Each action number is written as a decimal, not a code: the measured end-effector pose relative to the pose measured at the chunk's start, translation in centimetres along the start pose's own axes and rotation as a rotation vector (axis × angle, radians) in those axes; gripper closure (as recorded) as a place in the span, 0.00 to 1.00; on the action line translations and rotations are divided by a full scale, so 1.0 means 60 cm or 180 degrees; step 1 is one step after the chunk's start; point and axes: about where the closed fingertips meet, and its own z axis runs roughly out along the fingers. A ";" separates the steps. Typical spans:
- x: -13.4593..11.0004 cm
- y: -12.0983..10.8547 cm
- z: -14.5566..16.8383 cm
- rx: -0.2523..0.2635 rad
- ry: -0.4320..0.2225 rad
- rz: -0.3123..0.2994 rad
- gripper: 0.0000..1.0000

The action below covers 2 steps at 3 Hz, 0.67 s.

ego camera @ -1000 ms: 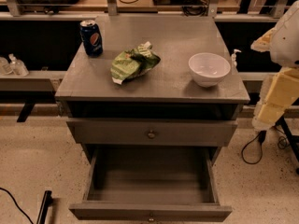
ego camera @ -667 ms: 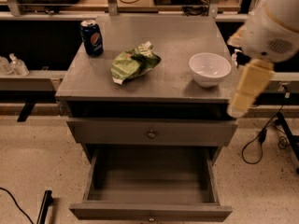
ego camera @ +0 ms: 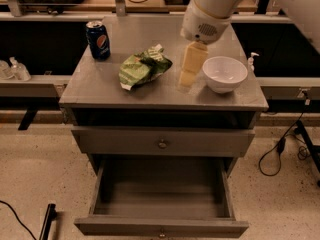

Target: Place green jalapeno chip bag into middle drawer

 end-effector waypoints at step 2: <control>-0.077 -0.113 0.119 -0.0015 -0.0040 0.0108 0.00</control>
Offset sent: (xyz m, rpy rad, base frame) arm 0.1283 0.0721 -0.0651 0.0126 0.0287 -0.0944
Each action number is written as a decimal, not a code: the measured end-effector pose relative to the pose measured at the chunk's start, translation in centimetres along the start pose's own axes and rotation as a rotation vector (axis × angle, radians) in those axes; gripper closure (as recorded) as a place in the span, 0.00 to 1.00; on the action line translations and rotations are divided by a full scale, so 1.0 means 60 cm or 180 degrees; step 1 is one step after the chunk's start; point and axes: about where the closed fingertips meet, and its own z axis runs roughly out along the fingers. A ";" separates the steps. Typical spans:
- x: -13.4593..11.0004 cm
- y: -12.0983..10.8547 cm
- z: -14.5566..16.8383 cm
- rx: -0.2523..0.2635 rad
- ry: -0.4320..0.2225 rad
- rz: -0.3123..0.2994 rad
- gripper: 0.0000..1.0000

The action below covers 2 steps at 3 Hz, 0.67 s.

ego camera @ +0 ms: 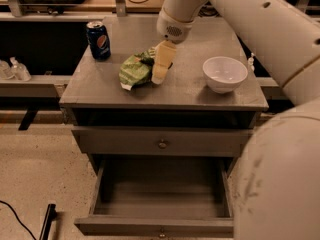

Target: Place green jalapeno chip bag into middle drawer

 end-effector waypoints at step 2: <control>-0.016 -0.037 0.059 0.0111 0.0095 0.0261 0.41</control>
Offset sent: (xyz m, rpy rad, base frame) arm 0.0390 0.0196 -0.0247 -0.0140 -0.0341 -0.1457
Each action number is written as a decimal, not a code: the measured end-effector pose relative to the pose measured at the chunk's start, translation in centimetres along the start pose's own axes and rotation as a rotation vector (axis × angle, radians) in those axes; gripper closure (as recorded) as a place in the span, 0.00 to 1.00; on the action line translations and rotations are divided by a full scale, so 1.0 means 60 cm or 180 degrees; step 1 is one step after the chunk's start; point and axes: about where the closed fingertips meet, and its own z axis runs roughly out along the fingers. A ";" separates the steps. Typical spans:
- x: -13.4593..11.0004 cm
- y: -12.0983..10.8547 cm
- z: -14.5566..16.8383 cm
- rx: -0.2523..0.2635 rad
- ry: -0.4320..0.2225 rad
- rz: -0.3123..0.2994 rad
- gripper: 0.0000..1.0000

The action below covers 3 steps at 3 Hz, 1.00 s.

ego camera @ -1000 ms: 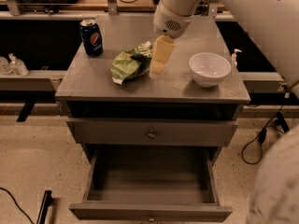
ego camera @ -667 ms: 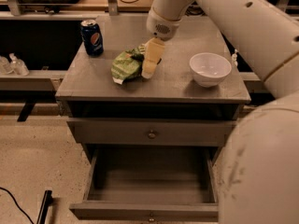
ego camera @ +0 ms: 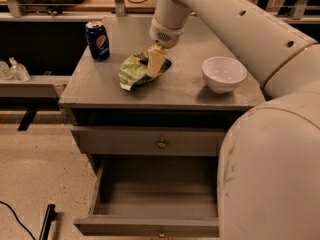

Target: Place green jalapeno chip bag into middle drawer

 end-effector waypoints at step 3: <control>-0.006 0.083 -0.105 0.0214 -0.0426 -0.0275 1.00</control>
Offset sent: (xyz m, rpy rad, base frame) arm -0.0580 0.0017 0.0480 0.0183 -0.1607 0.0603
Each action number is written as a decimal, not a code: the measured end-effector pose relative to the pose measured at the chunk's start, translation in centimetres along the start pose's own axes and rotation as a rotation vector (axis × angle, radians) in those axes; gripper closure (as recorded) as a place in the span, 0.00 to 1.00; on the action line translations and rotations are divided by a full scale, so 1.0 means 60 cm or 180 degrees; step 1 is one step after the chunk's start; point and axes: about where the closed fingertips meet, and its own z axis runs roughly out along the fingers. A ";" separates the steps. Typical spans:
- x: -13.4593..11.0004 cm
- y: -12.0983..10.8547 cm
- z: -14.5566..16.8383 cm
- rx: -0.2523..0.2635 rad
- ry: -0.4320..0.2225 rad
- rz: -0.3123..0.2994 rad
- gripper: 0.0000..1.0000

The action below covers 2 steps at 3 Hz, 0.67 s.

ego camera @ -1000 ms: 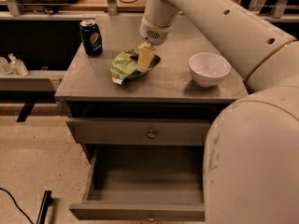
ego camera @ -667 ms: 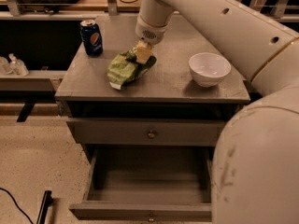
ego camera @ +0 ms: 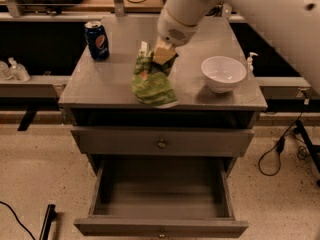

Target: Place green jalapeno chip bag into middle drawer

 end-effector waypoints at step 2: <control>0.039 0.180 -0.033 -0.0472 -0.0278 0.0772 1.00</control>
Offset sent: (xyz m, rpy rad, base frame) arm -0.1771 -0.0128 -0.0882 0.2381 0.4241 -0.3015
